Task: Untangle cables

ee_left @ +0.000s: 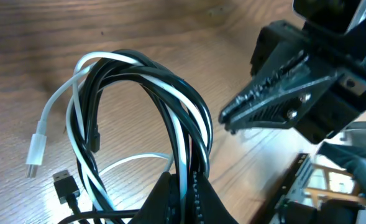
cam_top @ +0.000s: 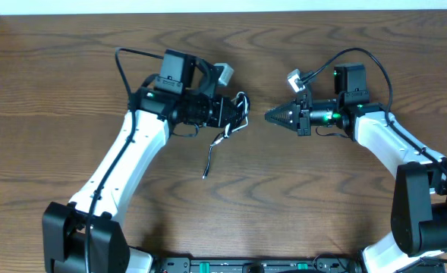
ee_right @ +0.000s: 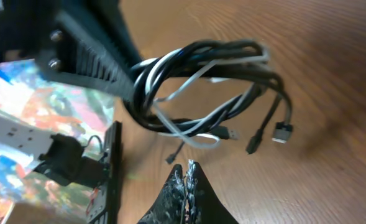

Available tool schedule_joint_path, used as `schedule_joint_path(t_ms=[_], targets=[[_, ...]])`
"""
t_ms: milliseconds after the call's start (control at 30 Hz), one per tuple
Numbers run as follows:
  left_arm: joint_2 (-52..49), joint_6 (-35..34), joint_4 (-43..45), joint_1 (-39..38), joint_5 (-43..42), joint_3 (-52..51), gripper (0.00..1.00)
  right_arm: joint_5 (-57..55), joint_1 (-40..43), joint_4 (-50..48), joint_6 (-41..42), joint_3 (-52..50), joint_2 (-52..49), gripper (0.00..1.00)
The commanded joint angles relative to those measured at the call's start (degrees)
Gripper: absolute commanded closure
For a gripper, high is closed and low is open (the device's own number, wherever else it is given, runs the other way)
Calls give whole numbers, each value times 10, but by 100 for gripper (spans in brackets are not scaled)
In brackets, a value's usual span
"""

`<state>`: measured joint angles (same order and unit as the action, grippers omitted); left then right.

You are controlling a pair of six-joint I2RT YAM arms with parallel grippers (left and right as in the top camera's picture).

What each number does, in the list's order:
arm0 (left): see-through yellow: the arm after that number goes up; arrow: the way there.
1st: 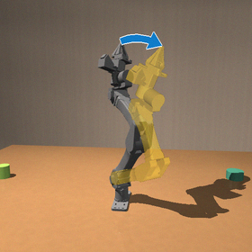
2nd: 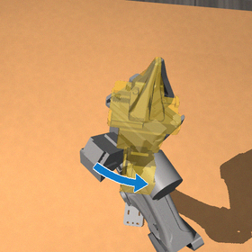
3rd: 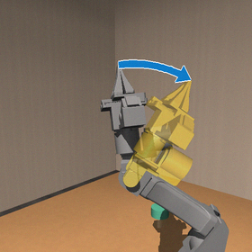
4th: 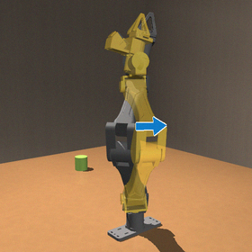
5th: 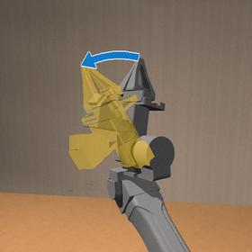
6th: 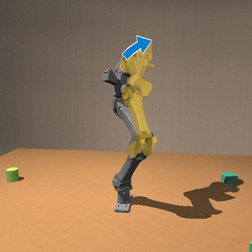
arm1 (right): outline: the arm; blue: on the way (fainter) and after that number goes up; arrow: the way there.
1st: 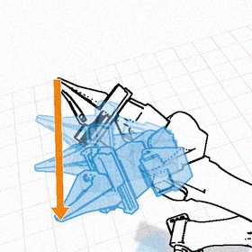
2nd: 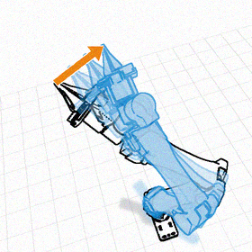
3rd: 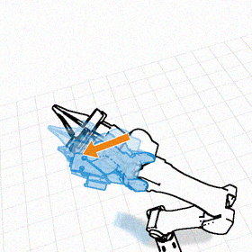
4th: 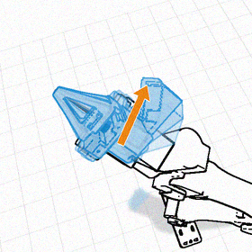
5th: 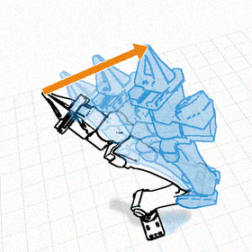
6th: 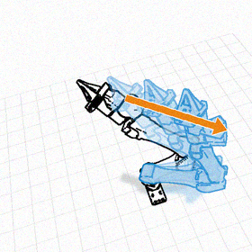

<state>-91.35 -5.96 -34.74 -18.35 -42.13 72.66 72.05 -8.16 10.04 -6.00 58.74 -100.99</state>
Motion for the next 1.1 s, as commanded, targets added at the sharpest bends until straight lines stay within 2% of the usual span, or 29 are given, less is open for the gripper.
schedule_joint_path(t_ms=[0,167,267,367,633,867,1067], targets=[[-4,10,-6,-31,63,-3,92,-60,-5,7,32,1,4,99],[-22,10,-8,-86,130,-3,92,-167,-5,23,77,1,4,97],[-37,10,-9,-117,183,-3,85,-238,-5,37,99,1,4,93],[-48,10,-8,-139,222,-3,68,-281,-5,46,107,1,4,92],[-65,10,-8,-142,223,-3,68,-286,-5,48,107,1,4,87],[-96,8,-11,-142,223,-3,68,-414,-5,75,147,1,4,82],[-119,8,-15,-143,221,-3,68,-426,-5,77,148,1,4,75]])
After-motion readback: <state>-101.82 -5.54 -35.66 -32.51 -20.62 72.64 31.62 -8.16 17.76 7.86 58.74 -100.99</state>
